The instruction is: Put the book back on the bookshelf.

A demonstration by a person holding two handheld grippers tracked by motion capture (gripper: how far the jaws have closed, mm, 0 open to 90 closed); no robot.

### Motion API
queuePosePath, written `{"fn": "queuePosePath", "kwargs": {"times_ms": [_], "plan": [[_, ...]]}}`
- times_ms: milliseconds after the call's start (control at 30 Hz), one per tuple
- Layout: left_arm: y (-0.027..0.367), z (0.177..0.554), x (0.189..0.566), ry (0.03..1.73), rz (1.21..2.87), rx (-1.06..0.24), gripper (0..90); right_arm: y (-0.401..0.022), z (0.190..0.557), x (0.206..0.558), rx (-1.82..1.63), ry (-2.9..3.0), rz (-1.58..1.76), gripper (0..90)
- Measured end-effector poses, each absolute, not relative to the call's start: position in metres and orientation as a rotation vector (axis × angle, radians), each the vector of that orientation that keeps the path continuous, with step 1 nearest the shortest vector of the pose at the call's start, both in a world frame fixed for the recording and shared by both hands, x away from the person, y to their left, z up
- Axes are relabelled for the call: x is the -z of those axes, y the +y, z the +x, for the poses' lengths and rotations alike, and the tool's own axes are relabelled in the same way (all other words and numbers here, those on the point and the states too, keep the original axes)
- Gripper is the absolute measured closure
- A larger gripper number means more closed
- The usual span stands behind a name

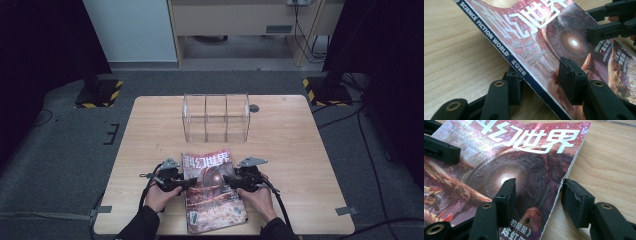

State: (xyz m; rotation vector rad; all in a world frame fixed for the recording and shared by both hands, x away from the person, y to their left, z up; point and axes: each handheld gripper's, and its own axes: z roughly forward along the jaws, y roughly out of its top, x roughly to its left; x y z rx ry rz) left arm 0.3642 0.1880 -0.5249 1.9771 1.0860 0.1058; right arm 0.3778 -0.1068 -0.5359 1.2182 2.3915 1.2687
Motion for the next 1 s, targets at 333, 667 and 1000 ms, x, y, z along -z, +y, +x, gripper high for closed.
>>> {"fn": "queuePosePath", "kwargs": {"times_ms": [333,667,1000], "plan": [[0.179,0.381,0.524,1.104,2.019,-0.047,51.5,-0.107,0.382,0.537,-1.306,2.411,1.194,51.9],[0.18,0.38,0.522,1.152,1.963,-0.026,63.6,-0.108,0.383,0.537,-1.312,2.414,1.2,50.7],[0.179,0.376,0.503,1.184,1.861,-0.005,75.4,-0.118,0.386,0.518,-1.297,2.403,1.206,33.5]]}}
